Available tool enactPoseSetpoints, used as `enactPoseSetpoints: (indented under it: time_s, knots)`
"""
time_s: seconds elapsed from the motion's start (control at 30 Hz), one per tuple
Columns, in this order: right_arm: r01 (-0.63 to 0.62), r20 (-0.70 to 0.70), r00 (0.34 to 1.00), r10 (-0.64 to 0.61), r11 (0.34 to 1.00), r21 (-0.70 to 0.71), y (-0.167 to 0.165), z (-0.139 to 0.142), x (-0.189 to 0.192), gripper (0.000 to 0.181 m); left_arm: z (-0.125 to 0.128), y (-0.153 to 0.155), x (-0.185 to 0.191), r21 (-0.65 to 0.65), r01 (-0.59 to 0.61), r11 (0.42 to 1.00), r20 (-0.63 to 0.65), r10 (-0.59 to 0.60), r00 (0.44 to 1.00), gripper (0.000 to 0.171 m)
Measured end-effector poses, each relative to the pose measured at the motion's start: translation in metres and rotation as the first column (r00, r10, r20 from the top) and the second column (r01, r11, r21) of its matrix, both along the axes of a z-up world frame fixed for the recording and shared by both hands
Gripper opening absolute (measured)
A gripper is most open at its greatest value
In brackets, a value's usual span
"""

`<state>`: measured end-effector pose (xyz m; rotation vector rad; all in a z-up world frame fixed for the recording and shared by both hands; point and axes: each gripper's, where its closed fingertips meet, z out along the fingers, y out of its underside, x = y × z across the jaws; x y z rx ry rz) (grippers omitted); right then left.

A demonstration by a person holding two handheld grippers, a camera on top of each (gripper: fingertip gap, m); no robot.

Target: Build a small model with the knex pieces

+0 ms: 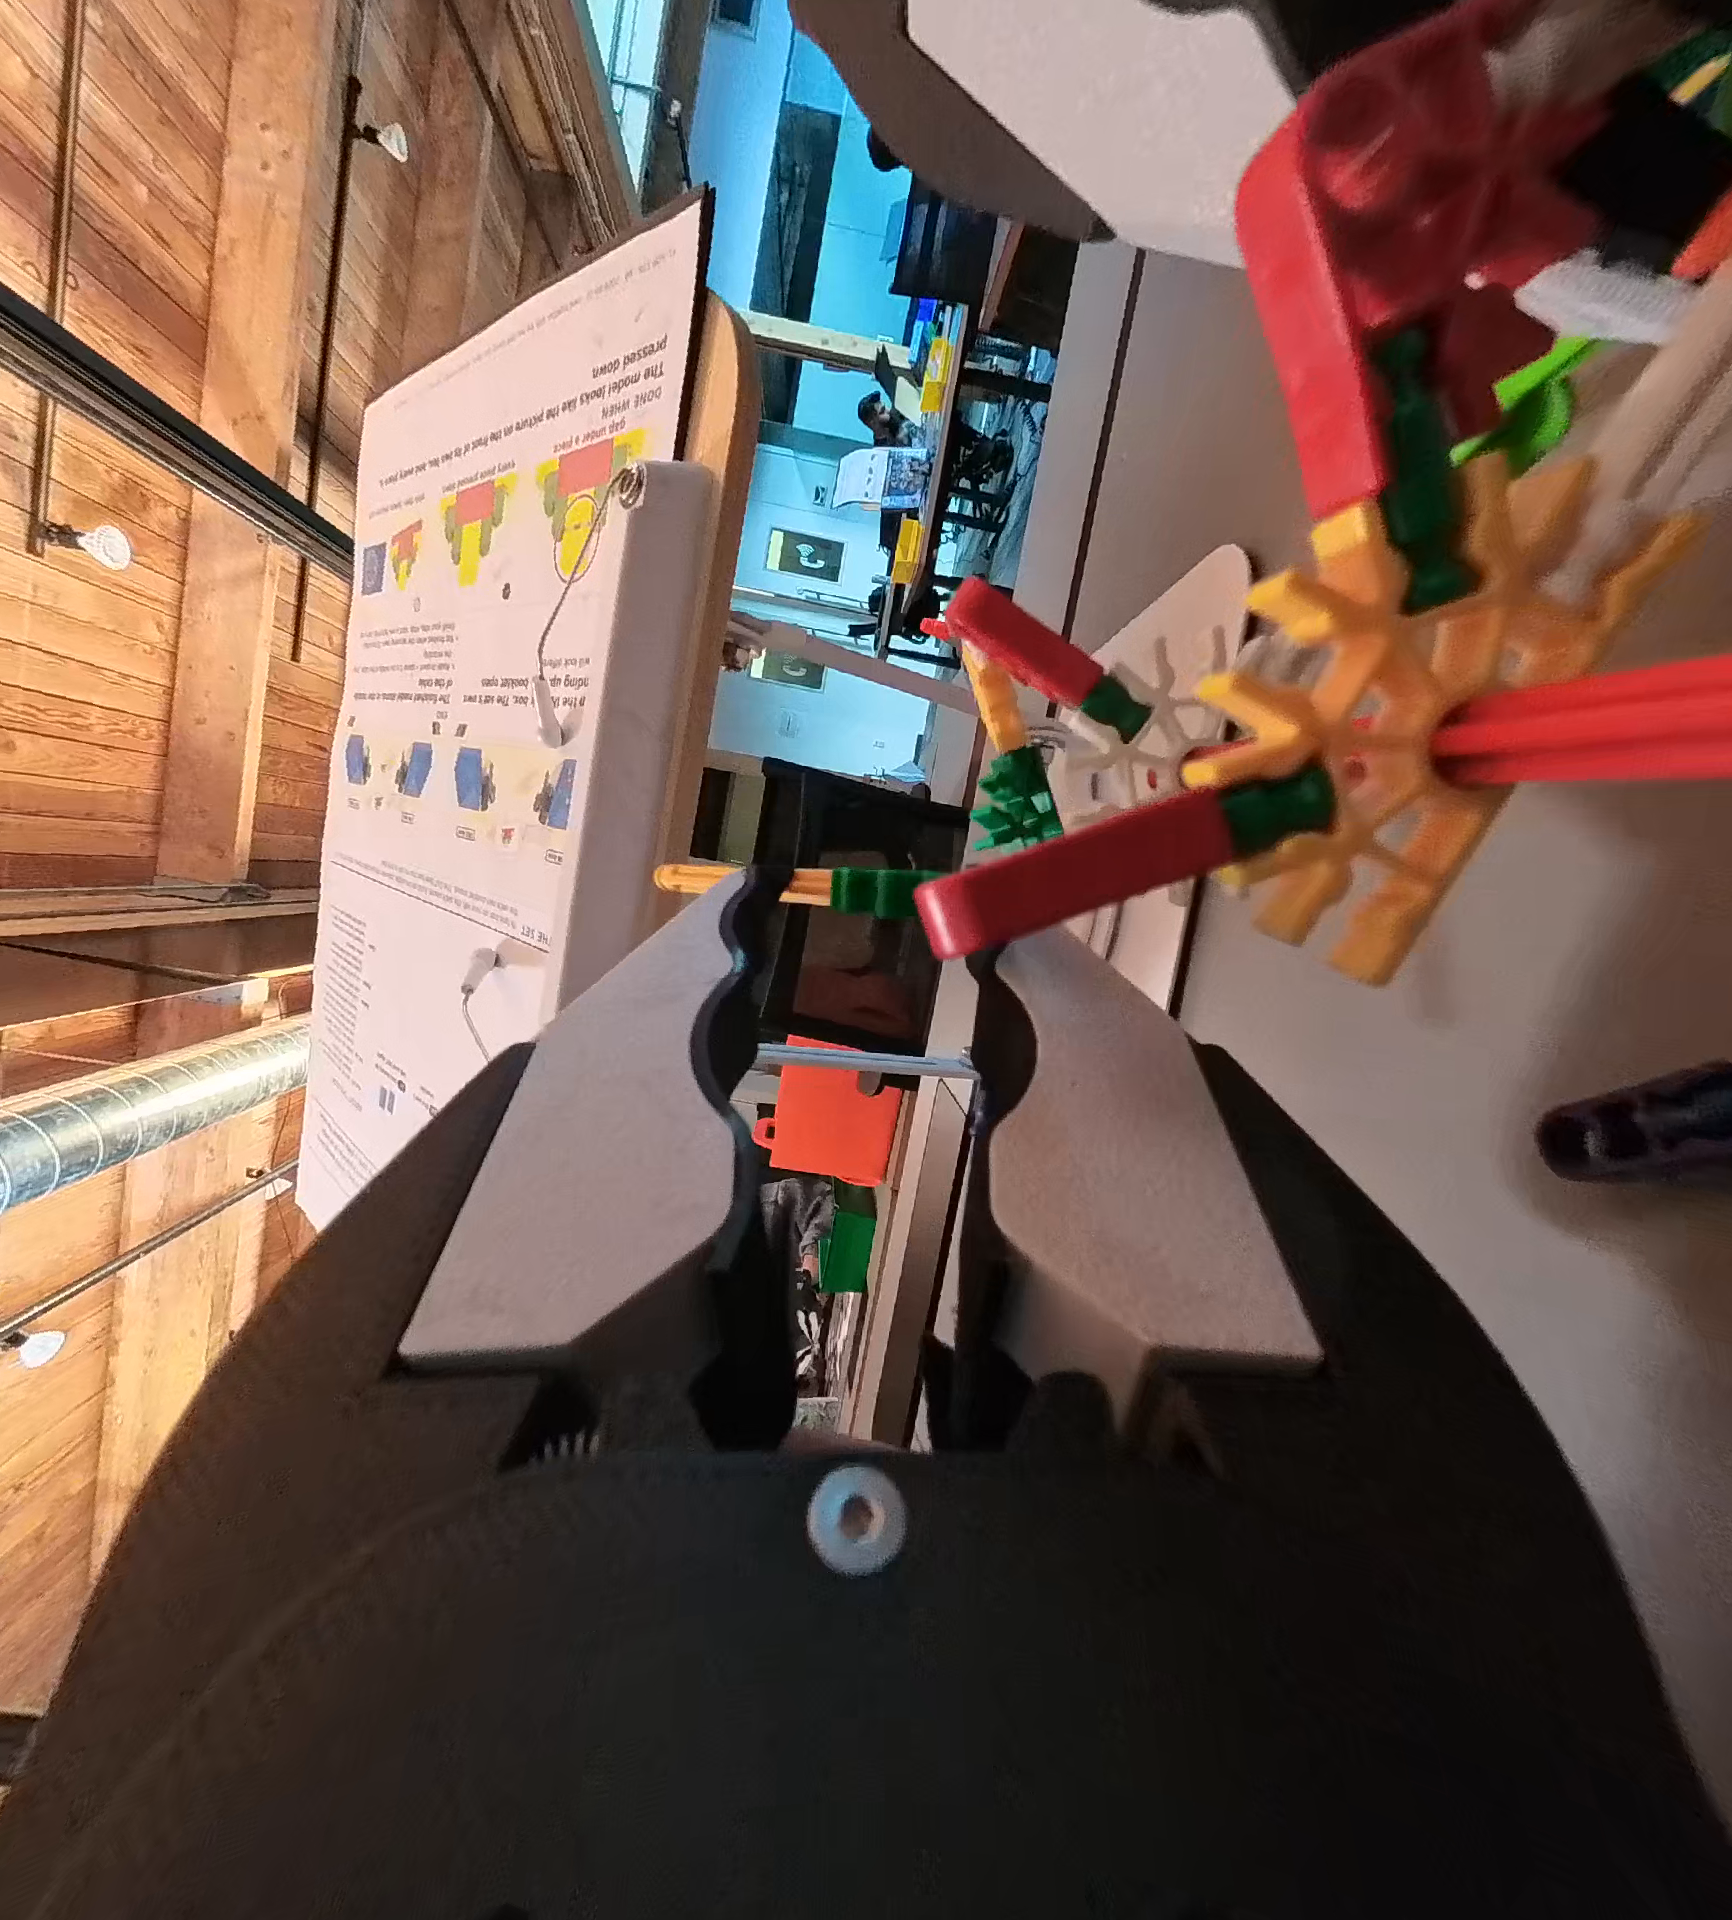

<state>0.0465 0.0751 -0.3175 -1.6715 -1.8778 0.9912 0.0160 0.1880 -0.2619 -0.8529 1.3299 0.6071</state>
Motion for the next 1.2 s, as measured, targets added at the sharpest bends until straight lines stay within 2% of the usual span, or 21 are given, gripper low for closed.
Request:
enactPoseSetpoints:
  time_s: [0.37, 0.57, 0.67, 0.73, 0.87, 1.03, 1.13, 1.2]
  knots:
    - [-0.014, 0.022, 1.0, 0.013, 1.0, 0.026, -0.003, -0.003, -0.001, 0.006, 0.006, -0.008, 0.007, 0.031, 0.014, 0.999, -0.01, -0.013, 1.0, 0.04]
    - [-0.001, 0.026, 1.0, -0.001, 0.999, 0.046, 0.001, -0.004, -0.001, 0.006, -0.001, -0.002, 0.004, -0.006, -0.01, 1.0, -0.018, 0.01, 1.0, 0.041]
    - [0.004, 0.034, 0.999, -0.006, 0.998, 0.061, 0.003, -0.005, 0.0, 0.006, -0.008, 0.0, 0.004, -0.088, -0.002, 0.996, -0.003, 0.001, 1.0, 0.046]
    - [0.017, 0.032, 0.999, -0.019, 0.998, 0.062, 0.007, -0.006, 0.001, 0.006, -0.01, 0.002, 0.002, -0.15, -0.006, 0.989, 0.01, 0.007, 1.0, 0.056]
    - [0.03, 0.029, 0.999, -0.032, 0.998, 0.064, 0.011, -0.006, 0.003, 0.006, -0.016, -0.001, -0.003, -0.29, 0.015, 0.957, 0.004, -0.015, 1.0, 0.065]
    - [0.034, 0.035, 0.999, -0.037, 0.997, 0.066, 0.012, -0.008, 0.003, 0.006, -0.03, -0.015, -0.013, -0.45, 0.049, 0.892, -0.017, -0.063, 0.998, 0.066]
    - [0.034, 0.045, 0.998, -0.038, 0.997, 0.073, 0.013, -0.01, 0.004, 0.006, -0.031, -0.027, -0.015, -0.484, 0.075, 0.872, -0.034, -0.105, 0.994, 0.066]
    - [0.032, 0.052, 0.998, -0.036, 0.996, 0.079, 0.013, -0.011, 0.004, 0.006, -0.029, -0.045, -0.008, -0.51, 0.133, 0.85, -0.034, -0.174, 0.984, 0.059]
